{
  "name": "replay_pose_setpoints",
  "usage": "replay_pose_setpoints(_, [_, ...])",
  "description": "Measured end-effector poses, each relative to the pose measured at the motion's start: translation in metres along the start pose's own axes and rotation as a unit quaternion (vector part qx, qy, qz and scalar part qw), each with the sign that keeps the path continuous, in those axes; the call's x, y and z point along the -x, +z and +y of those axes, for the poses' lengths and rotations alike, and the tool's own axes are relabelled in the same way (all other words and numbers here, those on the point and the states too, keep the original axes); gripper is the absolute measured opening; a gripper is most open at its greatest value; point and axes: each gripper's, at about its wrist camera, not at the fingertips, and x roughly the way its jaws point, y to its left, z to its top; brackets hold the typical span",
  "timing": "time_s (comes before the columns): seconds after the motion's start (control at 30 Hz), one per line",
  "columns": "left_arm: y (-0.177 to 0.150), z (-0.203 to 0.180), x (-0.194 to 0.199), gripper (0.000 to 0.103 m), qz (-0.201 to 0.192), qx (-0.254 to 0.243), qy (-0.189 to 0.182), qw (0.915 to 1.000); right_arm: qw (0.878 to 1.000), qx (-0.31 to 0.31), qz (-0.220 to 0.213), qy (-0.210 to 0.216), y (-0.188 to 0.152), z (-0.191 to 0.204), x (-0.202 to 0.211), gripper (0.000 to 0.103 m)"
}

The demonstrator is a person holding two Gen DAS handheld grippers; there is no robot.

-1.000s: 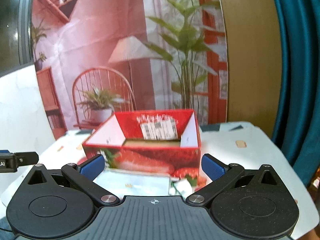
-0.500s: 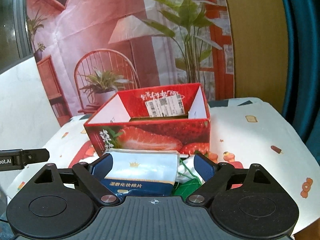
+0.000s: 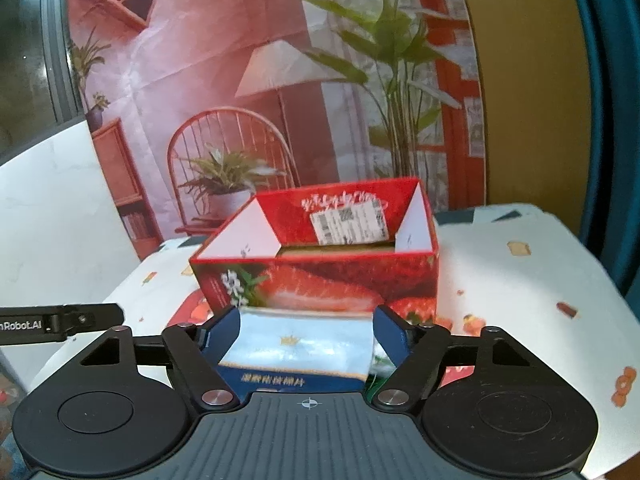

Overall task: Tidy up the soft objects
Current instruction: 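Lower both tools onto the blue cotton pad bag and close on it, then lift the blue cotton pad bag with both tools toward the box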

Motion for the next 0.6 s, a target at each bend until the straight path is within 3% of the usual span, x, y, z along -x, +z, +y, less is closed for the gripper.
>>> replay_pose_setpoints(0.07, [-0.002, 0.000, -0.020, 0.047, 0.028, -0.001, -0.012, 0.9995, 1.000, -0.008, 0.016, 0.001, -0.007, -0.006, -0.010, 0.062])
replay_pose_setpoints(0.13, [-0.003, 0.001, -0.037, 0.042, 0.050, 0.000, -0.021, 0.9985, 0.999, -0.019, 0.029, 0.006, -0.012, -0.013, -0.020, 0.059])
replay_pose_setpoints(0.3, [-0.018, 0.003, -0.069, 0.042, 0.081, 0.018, -0.074, 0.9937, 0.998, -0.022, 0.054, 0.008, -0.031, -0.020, -0.042, 0.058])
replay_pose_setpoints(0.43, [-0.032, 0.004, -0.086, 0.043, 0.108, 0.022, -0.082, 0.9906, 0.996, -0.034, 0.084, 0.018, -0.044, -0.023, -0.060, 0.058])
replay_pose_setpoints(0.6, [-0.040, 0.013, -0.092, 0.044, 0.110, 0.042, -0.098, 0.9882, 0.994, -0.044, 0.100, 0.028, -0.053, -0.024, -0.075, 0.059])
